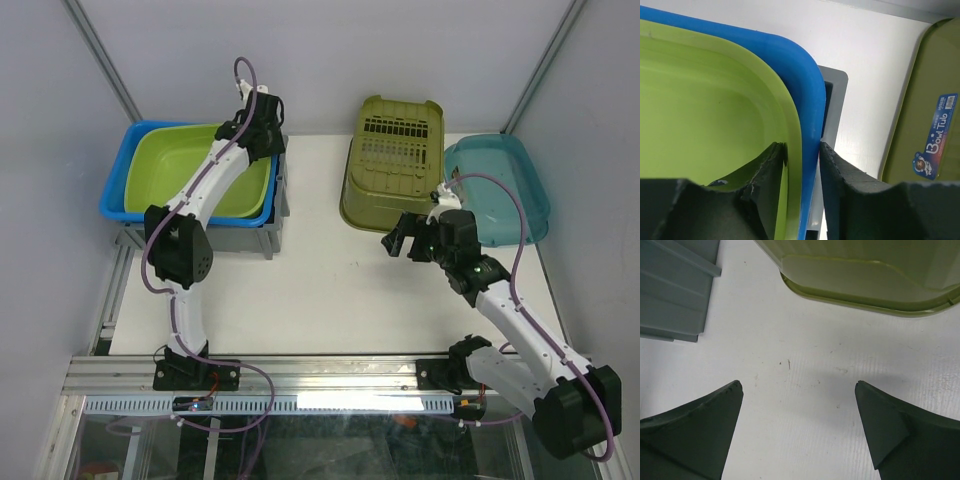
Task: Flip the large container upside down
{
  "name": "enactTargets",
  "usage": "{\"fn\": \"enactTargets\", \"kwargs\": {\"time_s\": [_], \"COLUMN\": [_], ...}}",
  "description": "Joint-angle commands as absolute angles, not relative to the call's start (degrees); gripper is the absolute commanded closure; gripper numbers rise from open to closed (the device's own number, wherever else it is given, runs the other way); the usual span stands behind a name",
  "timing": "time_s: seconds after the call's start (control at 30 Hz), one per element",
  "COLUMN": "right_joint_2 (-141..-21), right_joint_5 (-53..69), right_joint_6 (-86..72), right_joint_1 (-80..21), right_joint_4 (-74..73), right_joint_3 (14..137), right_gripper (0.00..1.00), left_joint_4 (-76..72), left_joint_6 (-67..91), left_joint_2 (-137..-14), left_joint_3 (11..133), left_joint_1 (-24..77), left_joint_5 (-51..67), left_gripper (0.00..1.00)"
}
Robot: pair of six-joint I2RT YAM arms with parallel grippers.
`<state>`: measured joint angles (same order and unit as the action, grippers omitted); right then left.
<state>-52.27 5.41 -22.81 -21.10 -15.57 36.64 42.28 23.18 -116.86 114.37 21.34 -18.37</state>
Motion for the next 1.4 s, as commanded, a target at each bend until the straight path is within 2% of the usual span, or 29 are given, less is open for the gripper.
{"fn": "enactTargets", "kwargs": {"time_s": [0.0,0.03,0.1,0.3,0.47,0.53,0.63,0.7,0.73,0.9,0.97,1.0,1.17,1.37], "right_joint_2": [-52.2,-52.2,-51.8,-50.7,-50.3,-50.1,-49.5,-49.1,-49.0,-48.8,-48.9,-48.9,-48.8,-46.6], "right_joint_5": [7.2,7.3,7.3,7.8,8.4,8.6,8.7,8.7,8.6,8.5,8.4,8.5,8.7,8.4], "right_joint_6": [-22.6,-22.7,-22.9,-22.9,-23.5,-23.5,-23.6,-23.6,-23.8,-23.9,-23.8,-23.9,-23.7,-23.6], "right_joint_1": [-21.1,-21.2,-21.2,-21.2,-21.2,-21.2,-21.2,-21.2,-21.2,-21.2,-21.1,-21.1,-21.2,-21.2], "right_joint_4": [-14.1,-14.1,-14.4,-15.1,-15.5,-15.9,-16.2,-16.3,-16.2,-16.2,-16.2,-16.2,-18.5,-23.1], "right_joint_3": [38.7,38.6,38.4,37.5,37.3,37.3,37.1,36.8,36.7,36.1,36.2,36.3,38.8,45.5], "right_gripper": [0.01,0.01,0.01,0.01,0.01,0.02,0.01,0.01,0.02,0.02,0.02,0.02,0.02,0.02], "left_joint_4": [38.8,38.8,38.8,38.4,38.3,38.4,38.4,38.4,38.4,38.3,38.4,38.5,40.3,40.5], "left_joint_6": [23.1,22.9,22.7,21.3,20.6,19.8,18.9,18.6,18.5,18.7,17.8,17.4,17.2,16.6], "left_joint_2": [-112.1,-111.6,-110.4,-108.3,-108.7,-109.3,-110.6,-111.6,-111.9,-112.4,-112.5,-112.4,-108.9,-98.0], "left_joint_3": [113.7,113.7,113.2,111.5,110.8,110.8,111.2,111.5,111.6,112.4,113.0,113.2,115.3,118.6], "left_joint_1": [20.9,20.8,20.8,20.8,20.9,20.8,20.7,20.8,20.7,20.7,20.7,20.8,20.8,21.3], "left_joint_5": [-18.1,-18.1,-18.3,-20.6,-19.5,-19.0,-19.7,-20.4,-20.7,-20.7,-20.4,-20.4,-19.0,-16.3], "left_gripper": [0.6,0.51,0.47,0.71,0.74,0.71,0.6,0.59,0.6,0.82,0.96,0.99,1.0,1.0]}}
